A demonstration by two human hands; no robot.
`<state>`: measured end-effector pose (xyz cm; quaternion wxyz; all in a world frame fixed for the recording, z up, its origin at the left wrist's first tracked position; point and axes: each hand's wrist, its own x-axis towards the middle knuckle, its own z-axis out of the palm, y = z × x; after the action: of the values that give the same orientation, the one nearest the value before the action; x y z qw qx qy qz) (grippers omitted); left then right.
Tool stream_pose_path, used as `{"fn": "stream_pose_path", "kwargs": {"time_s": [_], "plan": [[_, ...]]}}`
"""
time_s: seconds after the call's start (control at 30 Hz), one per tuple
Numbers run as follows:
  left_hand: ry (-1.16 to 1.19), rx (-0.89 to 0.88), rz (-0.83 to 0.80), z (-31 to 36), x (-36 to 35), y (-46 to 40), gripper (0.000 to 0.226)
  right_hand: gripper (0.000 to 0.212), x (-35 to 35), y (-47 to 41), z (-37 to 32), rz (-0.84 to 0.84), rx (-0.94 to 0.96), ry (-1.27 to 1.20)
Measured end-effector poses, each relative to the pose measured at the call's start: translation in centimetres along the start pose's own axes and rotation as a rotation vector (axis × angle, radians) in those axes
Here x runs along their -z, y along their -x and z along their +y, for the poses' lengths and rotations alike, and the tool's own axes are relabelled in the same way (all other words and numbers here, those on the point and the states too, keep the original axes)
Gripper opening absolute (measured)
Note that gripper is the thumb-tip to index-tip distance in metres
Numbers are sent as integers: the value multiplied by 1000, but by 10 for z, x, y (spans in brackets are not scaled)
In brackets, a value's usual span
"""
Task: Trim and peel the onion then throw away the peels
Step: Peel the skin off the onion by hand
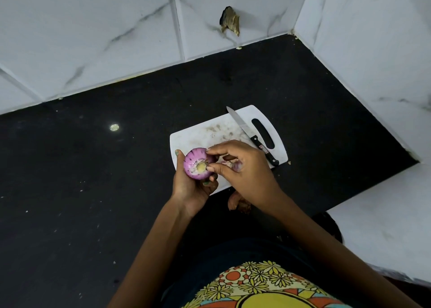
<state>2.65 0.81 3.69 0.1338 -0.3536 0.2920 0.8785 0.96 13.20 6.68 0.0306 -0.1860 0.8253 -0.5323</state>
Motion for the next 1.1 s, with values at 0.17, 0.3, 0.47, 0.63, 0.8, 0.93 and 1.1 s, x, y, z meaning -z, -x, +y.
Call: {"fn": "stream_pose_path", "kwargs": {"time_s": [0.17, 0.3, 0.47, 0.63, 0.8, 0.93, 1.1], "plan": [[15, -8, 14, 0, -2, -1, 63, 12, -5, 2, 4, 53, 9, -47], [3, -10, 19, 0, -2, -1, 63, 9, -2, 1, 2, 24, -76, -119], [-1, -22, 13, -3, -4, 0, 62, 23, 3, -2, -2, -16, -89, -93], [-11, -64, 42, -4, -4, -3, 62, 11, -3, -1, 2, 86, 46, 10], [-23, -104, 78, -5, -2, -6, 64, 6, -7, -1, 5, 59, 170, 165], [-13, -85, 69, -4, 2, -4, 64, 7, -1, 1, 6, -55, 7, 38], [-62, -73, 49, -3, 3, -2, 59, 13, 12, -1, 6, 126, -156, -88]]}}
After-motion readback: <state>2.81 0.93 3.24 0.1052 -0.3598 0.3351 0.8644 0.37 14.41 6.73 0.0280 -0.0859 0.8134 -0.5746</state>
